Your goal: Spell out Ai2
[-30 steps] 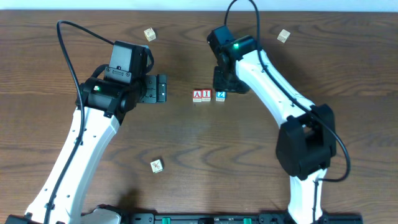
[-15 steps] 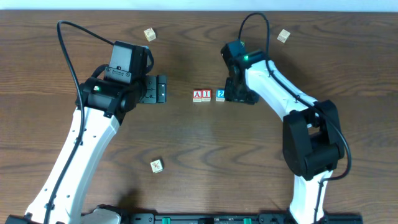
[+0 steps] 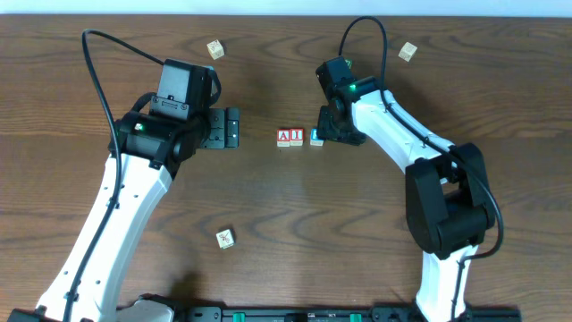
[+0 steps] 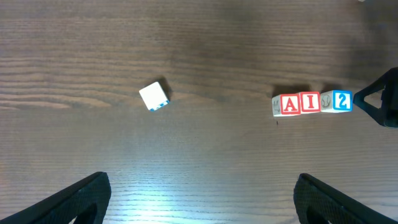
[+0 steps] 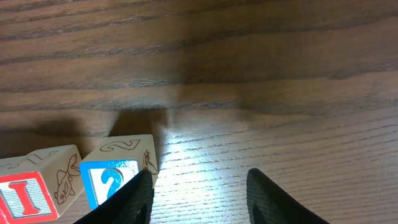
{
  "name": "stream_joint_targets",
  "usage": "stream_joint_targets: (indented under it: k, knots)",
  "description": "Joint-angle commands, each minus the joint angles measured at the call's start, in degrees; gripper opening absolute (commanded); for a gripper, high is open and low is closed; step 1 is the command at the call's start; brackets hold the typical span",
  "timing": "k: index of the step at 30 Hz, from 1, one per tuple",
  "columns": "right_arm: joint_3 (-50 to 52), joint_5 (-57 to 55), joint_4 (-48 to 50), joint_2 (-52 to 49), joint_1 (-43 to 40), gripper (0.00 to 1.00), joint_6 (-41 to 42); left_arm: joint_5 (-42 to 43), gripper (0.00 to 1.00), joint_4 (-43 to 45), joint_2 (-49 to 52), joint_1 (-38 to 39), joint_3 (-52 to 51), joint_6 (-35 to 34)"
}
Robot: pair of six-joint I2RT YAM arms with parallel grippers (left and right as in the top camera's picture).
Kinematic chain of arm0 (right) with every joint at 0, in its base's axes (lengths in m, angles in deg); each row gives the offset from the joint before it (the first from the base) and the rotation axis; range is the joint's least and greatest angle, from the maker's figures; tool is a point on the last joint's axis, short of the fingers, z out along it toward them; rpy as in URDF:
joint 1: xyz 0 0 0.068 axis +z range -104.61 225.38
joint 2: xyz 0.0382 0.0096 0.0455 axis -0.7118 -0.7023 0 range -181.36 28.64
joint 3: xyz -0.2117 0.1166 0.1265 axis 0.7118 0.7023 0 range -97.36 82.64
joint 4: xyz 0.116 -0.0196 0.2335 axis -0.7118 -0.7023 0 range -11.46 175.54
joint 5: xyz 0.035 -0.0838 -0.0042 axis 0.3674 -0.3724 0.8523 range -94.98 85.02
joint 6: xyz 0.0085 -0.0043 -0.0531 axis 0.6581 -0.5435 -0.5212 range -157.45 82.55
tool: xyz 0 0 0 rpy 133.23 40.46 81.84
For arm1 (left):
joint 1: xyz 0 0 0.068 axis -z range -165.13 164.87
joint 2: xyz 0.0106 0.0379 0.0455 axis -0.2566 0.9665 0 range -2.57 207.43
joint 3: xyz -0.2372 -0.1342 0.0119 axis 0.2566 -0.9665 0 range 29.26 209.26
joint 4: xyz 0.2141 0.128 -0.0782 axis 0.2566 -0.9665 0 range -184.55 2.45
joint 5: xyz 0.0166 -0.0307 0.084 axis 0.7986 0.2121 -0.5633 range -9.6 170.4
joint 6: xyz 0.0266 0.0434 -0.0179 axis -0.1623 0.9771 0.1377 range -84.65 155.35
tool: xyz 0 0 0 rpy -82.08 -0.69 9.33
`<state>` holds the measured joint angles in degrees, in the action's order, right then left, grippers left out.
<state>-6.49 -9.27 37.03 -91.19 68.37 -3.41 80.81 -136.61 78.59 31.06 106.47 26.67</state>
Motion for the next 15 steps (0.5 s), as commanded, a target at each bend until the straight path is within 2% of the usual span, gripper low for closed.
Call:
stream_joint_targets:
  k: [1,15]
  knots:
    - [0.52,-0.39,0.13,0.66,-0.09,0.49,-0.48,-0.96,0.95,-0.15,-0.28,-0.04,0.96,0.96]
    - [3.54,-0.39,4.68,0.66,-0.09,0.49,-0.46,-0.98,0.95,-0.15,-0.28,-0.04,0.96,0.98]
